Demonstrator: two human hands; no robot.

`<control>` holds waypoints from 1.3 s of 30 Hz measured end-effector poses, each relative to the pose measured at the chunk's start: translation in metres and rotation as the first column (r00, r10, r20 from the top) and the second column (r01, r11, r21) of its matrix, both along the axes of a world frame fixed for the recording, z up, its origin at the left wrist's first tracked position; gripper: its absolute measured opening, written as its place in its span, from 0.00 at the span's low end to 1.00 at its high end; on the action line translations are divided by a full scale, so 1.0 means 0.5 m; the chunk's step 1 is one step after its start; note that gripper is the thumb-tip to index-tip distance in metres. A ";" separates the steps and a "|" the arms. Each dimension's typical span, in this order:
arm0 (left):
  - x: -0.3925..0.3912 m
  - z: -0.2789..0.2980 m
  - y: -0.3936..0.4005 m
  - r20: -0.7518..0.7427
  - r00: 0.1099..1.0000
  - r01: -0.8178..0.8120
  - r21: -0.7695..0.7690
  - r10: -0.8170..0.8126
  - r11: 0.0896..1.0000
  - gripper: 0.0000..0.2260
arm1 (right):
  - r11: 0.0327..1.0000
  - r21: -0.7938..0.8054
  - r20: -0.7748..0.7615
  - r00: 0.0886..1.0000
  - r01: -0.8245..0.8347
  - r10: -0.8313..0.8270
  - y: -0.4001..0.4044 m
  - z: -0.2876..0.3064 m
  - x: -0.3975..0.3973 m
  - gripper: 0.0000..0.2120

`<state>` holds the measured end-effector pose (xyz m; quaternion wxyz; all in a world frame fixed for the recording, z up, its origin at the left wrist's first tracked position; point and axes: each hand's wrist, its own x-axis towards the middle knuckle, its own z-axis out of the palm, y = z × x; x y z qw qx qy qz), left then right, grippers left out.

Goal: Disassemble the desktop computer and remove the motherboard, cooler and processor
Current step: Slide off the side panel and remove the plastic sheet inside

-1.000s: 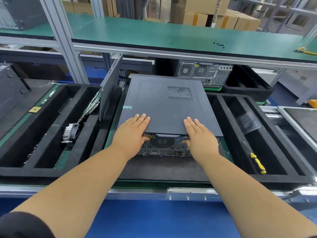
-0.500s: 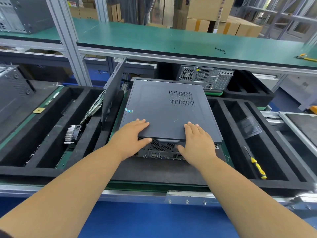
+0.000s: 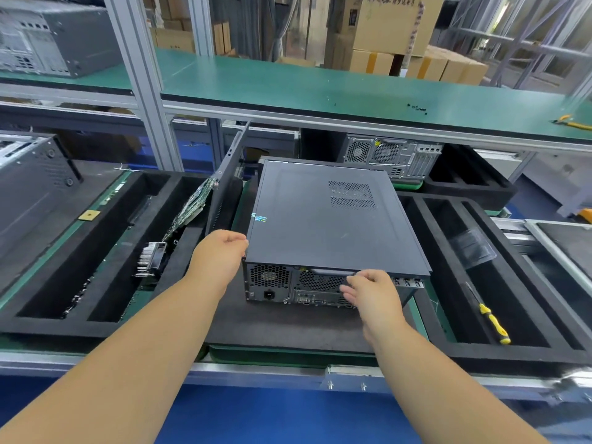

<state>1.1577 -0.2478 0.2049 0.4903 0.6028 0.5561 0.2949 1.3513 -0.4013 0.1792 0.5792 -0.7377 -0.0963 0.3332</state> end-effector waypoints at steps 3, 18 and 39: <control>0.002 0.018 0.008 0.068 0.995 -0.057 -0.181 0.071 0.982 0.07 | 0.971 0.183 -0.376 0.923 0.155 -0.077 0.014 0.016 0.002 0.10; -0.007 0.067 0.015 0.421 0.900 0.115 -0.477 0.112 0.871 0.07 | 0.921 0.248 -0.506 0.851 0.299 -0.140 0.045 0.064 -0.003 0.06; 0.054 0.144 0.040 0.754 0.603 0.536 -0.142 -0.260 0.832 0.16 | 0.870 0.456 -0.287 0.956 0.189 -0.057 -0.033 0.179 0.023 0.12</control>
